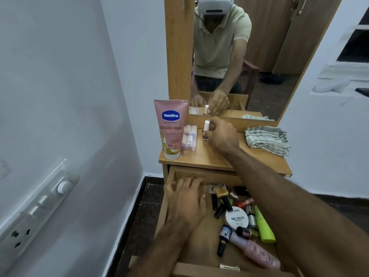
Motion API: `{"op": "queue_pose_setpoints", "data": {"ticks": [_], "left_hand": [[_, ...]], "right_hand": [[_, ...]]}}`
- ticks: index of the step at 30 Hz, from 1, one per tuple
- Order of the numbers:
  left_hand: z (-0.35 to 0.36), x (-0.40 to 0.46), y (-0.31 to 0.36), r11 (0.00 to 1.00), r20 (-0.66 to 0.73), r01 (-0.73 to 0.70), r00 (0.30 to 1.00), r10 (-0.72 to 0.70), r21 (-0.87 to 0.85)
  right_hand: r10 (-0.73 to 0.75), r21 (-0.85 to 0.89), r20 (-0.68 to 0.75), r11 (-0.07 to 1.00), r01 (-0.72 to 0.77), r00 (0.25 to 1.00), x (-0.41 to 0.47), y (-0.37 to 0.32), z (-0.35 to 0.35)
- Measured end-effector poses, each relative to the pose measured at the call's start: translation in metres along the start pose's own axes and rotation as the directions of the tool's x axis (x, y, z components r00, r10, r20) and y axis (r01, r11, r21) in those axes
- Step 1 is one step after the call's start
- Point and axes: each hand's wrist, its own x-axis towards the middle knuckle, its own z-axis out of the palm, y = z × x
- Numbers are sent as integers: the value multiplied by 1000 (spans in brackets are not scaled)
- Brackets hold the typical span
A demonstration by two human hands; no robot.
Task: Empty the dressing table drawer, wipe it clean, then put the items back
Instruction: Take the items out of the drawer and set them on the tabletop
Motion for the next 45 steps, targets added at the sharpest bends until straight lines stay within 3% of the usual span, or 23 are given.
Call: {"op": "queue_pose_setpoints", "data": {"ticks": [8, 12, 15, 19, 22, 28, 39, 42, 45], "left_hand": [[0, -1, -2, 996, 37, -50, 998, 47, 77], [3, 0, -1, 996, 51, -61, 997, 58, 69], [4, -1, 1, 990, 73, -86, 994, 78, 113], [3, -3, 0, 985, 74, -108, 992, 99, 133], [3, -3, 2, 982, 90, -136, 988, 124, 134], [4, -4, 2, 978, 89, -184, 980, 176, 97], [2, -4, 4, 965, -115, -215, 973, 199, -153], [-1, -5, 5, 961, -174, -189, 972, 155, -200], [-2, -5, 5, 955, -201, -184, 970, 137, -235]], "right_hand": [[33, 81, -63, 996, -27, 997, -31, 14, -22], [59, -193, 197, 981, -20, 979, -92, 38, -39], [39, -285, 176, 958, 13, 984, -123, 45, -40], [159, -475, 349, 879, 28, 924, -141, 56, -29], [189, -530, 384, 847, 49, 904, -152, 66, -16], [143, -440, 323, 898, 14, 936, -155, 70, -15], [-61, 19, 186, 998, 58, 981, -131, 34, -59], [-22, 240, 254, 970, -41, 967, -129, 38, -60], [-21, 267, 378, 960, -87, 926, -130, 44, -60]]}}
